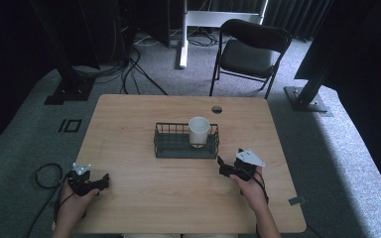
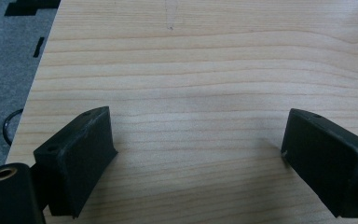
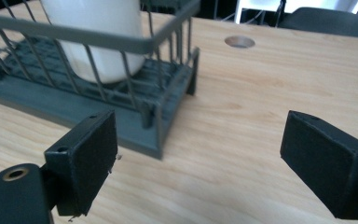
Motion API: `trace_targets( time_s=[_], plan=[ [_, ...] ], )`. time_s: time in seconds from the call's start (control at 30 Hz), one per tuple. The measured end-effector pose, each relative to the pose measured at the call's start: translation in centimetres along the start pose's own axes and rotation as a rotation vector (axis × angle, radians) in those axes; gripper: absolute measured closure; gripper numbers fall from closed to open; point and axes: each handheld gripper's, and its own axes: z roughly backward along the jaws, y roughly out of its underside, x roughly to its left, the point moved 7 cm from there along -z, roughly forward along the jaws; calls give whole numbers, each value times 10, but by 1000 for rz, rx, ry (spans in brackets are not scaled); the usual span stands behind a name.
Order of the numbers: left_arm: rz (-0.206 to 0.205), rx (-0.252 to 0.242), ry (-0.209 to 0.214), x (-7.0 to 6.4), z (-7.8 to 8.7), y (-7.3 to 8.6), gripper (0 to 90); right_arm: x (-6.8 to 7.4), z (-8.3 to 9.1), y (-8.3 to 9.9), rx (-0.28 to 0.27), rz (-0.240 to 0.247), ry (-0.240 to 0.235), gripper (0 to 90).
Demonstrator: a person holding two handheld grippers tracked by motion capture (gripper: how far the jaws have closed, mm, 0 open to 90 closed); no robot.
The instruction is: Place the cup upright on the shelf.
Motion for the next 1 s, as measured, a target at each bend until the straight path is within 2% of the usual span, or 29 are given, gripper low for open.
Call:
trace_targets(
  time_s=[0.13,0.23,0.5,0.57,0.83,0.93,1.0],
  plan=[
    [0,0,0,0,0,0,96,-8,3,6,23,-10,16,107],
    [1,0,0,0,0,0,96,-18,5,13,51,-11,40,107],
    [0,0,0,0,0,0,96,-39,12,26,104,-35,68,107],
    [1,0,0,0,0,0,96,-42,13,27,108,-35,70,107],
    [1,-1,0,0,0,0,96,-69,27,37,161,-33,73,107],
    [0,0,0,0,0,0,96,-74,30,40,172,-34,55,107],
    [0,0,0,0,0,0,96,-76,32,42,182,-17,42,107]
  ],
)
